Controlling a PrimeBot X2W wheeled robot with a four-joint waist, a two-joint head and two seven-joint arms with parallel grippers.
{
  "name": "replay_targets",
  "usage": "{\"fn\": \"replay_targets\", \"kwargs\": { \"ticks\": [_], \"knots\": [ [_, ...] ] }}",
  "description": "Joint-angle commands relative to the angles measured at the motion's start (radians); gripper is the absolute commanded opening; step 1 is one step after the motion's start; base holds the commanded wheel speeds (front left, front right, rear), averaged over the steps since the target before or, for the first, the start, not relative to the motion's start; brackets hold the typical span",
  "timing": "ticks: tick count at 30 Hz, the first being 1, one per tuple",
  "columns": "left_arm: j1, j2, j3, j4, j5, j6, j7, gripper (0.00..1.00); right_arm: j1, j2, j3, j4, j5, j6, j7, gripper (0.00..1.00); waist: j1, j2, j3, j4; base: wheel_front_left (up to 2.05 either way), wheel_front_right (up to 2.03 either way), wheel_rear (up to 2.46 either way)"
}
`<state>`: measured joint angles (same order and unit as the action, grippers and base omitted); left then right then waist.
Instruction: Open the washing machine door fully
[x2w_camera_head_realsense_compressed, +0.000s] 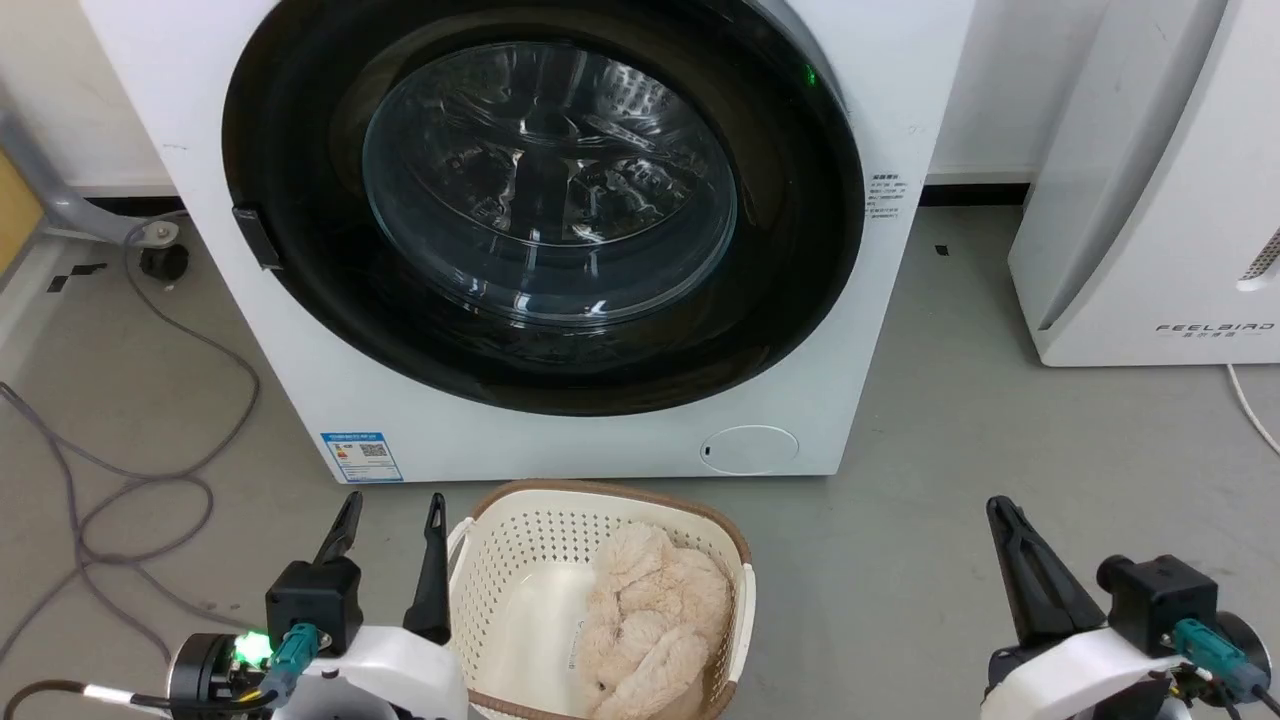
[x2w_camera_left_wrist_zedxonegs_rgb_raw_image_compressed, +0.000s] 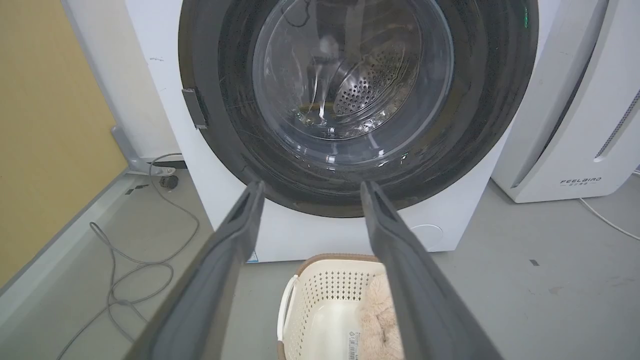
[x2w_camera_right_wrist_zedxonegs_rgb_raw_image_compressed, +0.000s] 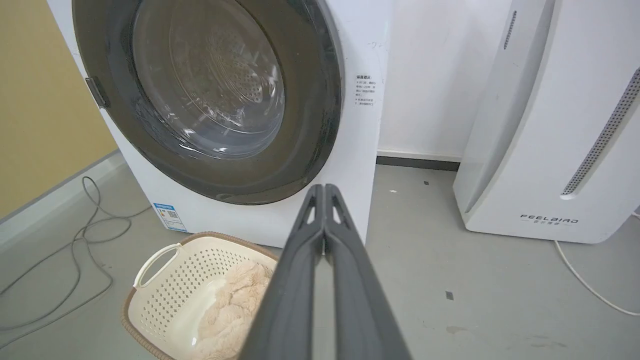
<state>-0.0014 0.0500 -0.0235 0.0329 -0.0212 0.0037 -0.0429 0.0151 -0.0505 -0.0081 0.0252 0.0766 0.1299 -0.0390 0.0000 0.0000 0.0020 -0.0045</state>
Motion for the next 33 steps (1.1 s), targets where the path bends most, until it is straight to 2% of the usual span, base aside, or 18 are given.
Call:
{"fn": "replay_targets", "kwargs": {
  "ticks": [1, 18, 26, 33],
  "knots": [
    [-0.018, 0.0, -0.004, 0.004, -0.008, -0.007, -0.01, 1.0, -0.001, 0.0, -0.001, 0.006, 0.023, 0.0, -0.01, 0.0, 0.0, 0.0, 0.0, 0.0, 0.0, 0.0, 0.0],
    [-0.033, 0.0, -0.018, 0.021, -0.027, -0.009, -0.045, 1.0, -0.065, 0.0, -0.005, 0.067, 0.323, 0.0, -0.049, 0.0, 0.0, 0.0, 0.009, -0.002, 0.0, 0.0, 0.0],
    [-0.045, 0.0, -0.017, 0.023, -0.031, -0.013, -0.062, 1.0, -0.143, 0.0, -0.021, 0.088, 0.519, 0.0, -0.038, 0.0, 0.0, 0.0, 0.024, -0.007, 0.0, 0.0, 0.0],
    [-0.061, 0.0, -0.017, 0.018, -0.033, -0.018, -0.076, 1.0, -0.239, -0.015, -0.046, 0.126, 0.625, 0.0, -0.031, 0.0, 0.0, 0.0, 0.046, -0.005, 0.0, 0.0, 0.0]
  ]
}}
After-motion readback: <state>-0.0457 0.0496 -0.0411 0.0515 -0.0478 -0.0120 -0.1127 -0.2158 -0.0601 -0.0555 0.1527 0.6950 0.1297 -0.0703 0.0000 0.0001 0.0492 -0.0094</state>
